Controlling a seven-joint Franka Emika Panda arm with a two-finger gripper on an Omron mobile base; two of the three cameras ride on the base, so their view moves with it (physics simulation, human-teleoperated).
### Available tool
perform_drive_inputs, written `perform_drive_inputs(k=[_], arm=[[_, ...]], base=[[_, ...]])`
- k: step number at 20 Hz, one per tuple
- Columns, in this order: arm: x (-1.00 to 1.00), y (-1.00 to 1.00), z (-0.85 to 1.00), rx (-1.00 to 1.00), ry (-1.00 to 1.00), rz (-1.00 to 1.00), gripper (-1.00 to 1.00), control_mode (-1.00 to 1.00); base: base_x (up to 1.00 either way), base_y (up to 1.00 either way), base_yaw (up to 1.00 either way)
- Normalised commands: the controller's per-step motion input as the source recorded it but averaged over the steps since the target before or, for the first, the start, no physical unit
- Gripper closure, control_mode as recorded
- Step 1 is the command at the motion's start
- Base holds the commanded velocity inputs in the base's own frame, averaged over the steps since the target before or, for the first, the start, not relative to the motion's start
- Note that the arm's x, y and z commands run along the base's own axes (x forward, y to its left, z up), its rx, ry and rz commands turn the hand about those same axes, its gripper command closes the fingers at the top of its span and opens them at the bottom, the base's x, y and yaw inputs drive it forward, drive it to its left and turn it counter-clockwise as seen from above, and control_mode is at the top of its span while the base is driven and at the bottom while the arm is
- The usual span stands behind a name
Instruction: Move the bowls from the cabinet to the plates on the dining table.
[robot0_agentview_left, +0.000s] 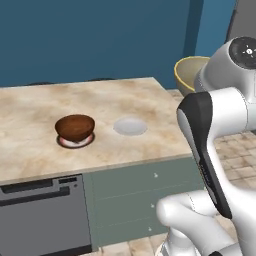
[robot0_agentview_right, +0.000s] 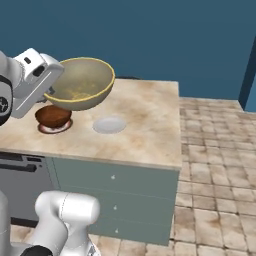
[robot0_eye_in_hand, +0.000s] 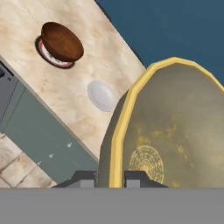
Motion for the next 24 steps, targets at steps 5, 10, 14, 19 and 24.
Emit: perform_drive_inputs(k=[5,10,14,19,24], arm=[[0.0,0.0,0.0,0.0,0.0,0.0,1.0,1.0],[0.0,0.0,0.0,0.0,0.0,0.0,1.0,1.0],[0.0,0.0,0.0,0.0,0.0,0.0,1.0,1.0],[0.0,0.0,0.0,0.0,0.0,0.0,1.0,1.0],[0.0,0.0,0.0,0.0,0.0,0.0,1.0,1.0]], base=[[0.41,-0.17,0.09],[0.37,-0.26,0.09],[0.36,-0.32,0.09],[0.38,-0.34,0.09],[0.4,-0.31,0.09]])
